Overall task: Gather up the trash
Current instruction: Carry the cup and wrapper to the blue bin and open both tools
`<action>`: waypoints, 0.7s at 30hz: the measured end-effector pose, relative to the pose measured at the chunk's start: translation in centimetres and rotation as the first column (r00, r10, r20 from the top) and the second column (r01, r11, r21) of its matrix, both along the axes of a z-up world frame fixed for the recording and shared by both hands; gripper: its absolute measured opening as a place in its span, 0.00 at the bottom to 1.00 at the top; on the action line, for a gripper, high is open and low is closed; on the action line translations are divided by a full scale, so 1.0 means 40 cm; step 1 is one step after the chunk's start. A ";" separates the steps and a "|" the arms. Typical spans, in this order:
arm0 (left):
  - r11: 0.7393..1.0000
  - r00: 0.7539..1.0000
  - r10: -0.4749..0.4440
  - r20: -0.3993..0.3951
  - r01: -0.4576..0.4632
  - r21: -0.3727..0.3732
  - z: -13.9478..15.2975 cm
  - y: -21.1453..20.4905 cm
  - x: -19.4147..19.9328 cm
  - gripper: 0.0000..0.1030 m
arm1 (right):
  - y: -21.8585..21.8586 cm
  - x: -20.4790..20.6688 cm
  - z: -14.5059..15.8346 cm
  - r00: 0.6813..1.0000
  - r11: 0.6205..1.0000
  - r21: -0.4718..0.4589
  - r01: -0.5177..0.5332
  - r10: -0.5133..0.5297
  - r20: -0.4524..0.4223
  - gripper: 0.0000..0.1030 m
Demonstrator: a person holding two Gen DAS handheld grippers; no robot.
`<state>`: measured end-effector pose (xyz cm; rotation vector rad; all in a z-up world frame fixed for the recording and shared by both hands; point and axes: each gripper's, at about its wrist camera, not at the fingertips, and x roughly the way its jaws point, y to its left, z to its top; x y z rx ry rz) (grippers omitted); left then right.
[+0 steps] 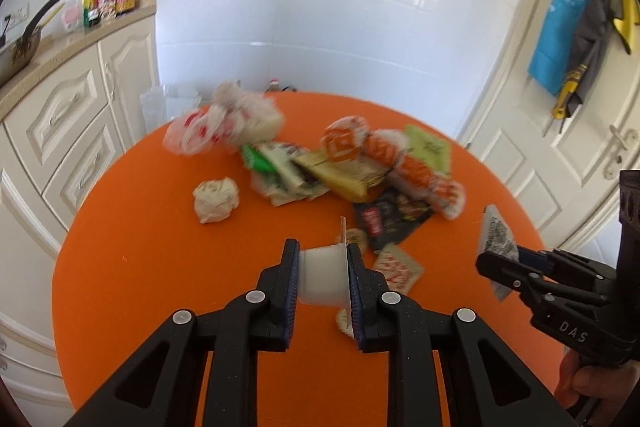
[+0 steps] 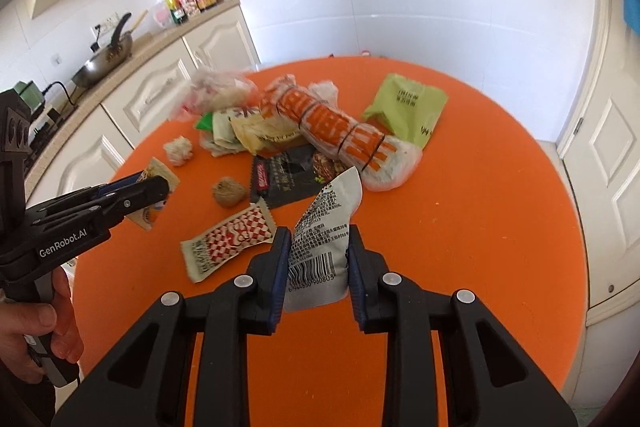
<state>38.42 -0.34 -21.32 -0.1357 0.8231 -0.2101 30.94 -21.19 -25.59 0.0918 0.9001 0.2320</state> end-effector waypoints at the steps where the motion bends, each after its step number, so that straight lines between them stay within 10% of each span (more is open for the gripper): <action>1: 1.000 1.000 -0.008 0.010 0.008 -0.004 0.015 -0.010 -0.012 0.17 | -0.004 -0.006 0.009 1.000 1.000 0.004 0.001 -0.001 0.006 0.26; 12: 0.989 0.979 -0.144 0.146 0.146 0.002 0.197 -0.168 -0.134 0.17 | -0.115 -0.126 0.152 0.985 0.995 0.037 0.093 -0.097 0.145 0.26; 21: 0.939 0.912 -0.342 0.228 0.343 0.036 0.312 -0.434 -0.186 0.17 | -0.342 -0.264 0.248 0.928 0.956 0.030 0.291 -0.289 0.235 0.26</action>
